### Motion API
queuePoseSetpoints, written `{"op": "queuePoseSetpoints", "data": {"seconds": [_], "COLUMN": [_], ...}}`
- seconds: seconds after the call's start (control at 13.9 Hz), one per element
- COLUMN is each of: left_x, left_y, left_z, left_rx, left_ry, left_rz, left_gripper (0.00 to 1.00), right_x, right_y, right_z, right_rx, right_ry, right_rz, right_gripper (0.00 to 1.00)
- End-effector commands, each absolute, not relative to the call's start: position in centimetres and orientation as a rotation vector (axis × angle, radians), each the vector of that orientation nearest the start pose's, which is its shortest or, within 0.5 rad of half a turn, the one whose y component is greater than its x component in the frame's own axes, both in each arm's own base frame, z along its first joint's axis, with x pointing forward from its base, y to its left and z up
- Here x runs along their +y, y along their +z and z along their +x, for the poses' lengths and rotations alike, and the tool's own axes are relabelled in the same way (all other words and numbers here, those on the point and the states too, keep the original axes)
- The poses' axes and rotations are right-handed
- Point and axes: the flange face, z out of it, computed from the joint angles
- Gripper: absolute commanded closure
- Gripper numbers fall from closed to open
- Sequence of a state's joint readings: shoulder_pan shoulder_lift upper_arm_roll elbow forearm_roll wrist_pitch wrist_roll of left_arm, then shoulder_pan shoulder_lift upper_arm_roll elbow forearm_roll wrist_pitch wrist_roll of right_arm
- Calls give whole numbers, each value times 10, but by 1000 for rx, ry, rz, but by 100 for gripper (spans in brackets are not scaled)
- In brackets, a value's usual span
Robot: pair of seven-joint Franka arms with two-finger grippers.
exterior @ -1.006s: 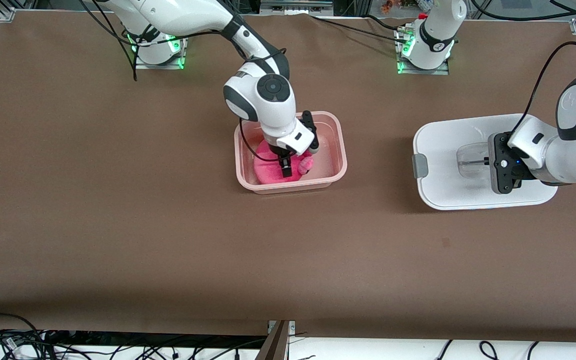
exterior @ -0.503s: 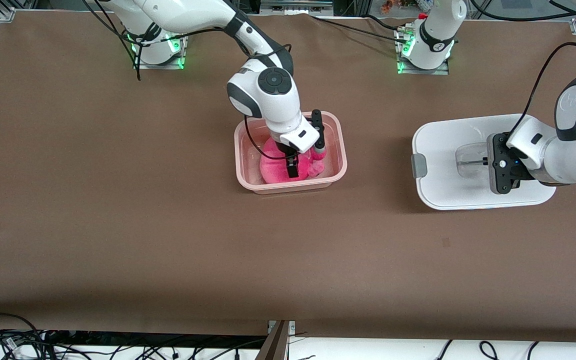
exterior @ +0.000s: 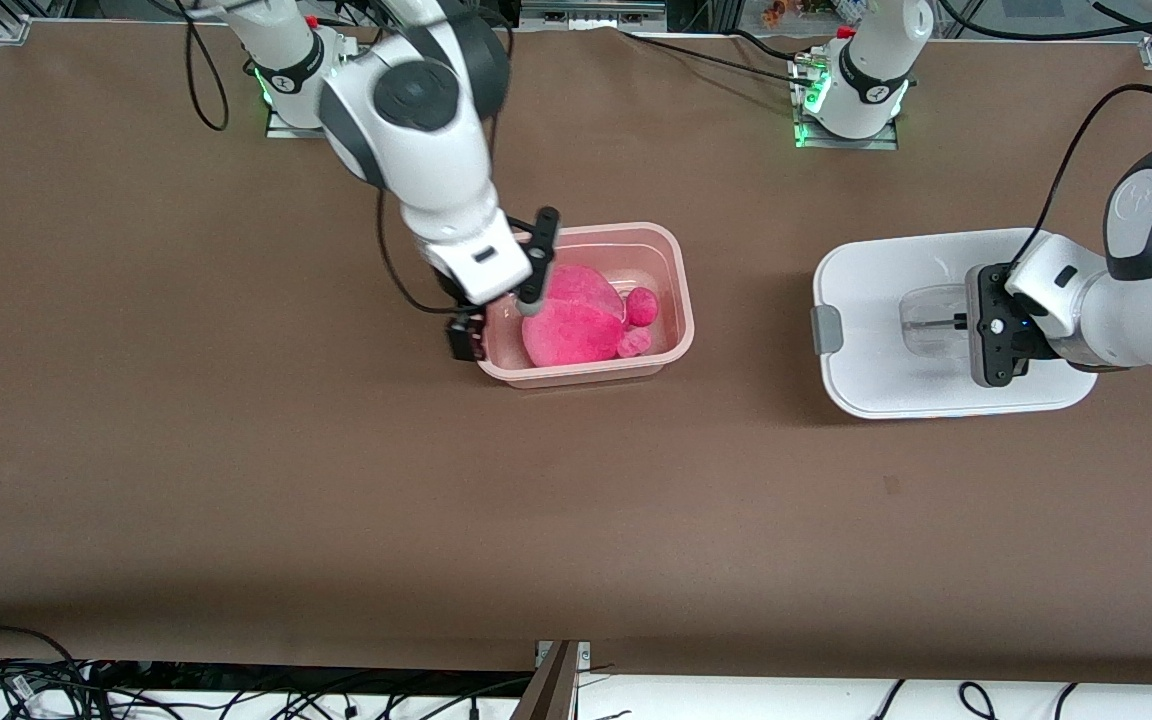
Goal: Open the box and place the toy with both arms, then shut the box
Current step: 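Release the toy while the left gripper brings the lid over the box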
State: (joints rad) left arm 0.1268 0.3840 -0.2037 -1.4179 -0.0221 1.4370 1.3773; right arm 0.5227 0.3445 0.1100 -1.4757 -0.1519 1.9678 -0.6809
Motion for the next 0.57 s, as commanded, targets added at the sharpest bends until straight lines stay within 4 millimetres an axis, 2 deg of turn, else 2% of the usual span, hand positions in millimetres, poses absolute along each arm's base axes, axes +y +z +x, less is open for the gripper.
{"op": "queuePoseSetpoints", "data": {"seconds": [0.0,0.14,0.22,0.36,0.43,0.5], "left_x": [-82,-156,-188,-254,-287,-321], "left_y": [471,470,465,460,448,430], "left_z": [627,616,614,611,606,598], "left_rx": [2354,2424,2451,2402,2338,2277], "left_ry": [350,348,296,150,128,150], "left_rz": [-2526,-2464,-2451,-2461,-2515,-2567], "left_gripper": [100,100,100,100,100,100], "right_x": [302,222,193,136,115,98], "right_y": [558,583,594,618,623,629], "right_z": [587,610,612,591,575,563], "right_rx": [-1717,-1458,-1393,-1268,-1169,-982], "right_ry": [-281,-343,-364,-336,-301,-278], "right_rz": [-2637,-2688,-2712,-2772,-2810,-2872], "right_gripper": [0,0,0,0,0,0]}}
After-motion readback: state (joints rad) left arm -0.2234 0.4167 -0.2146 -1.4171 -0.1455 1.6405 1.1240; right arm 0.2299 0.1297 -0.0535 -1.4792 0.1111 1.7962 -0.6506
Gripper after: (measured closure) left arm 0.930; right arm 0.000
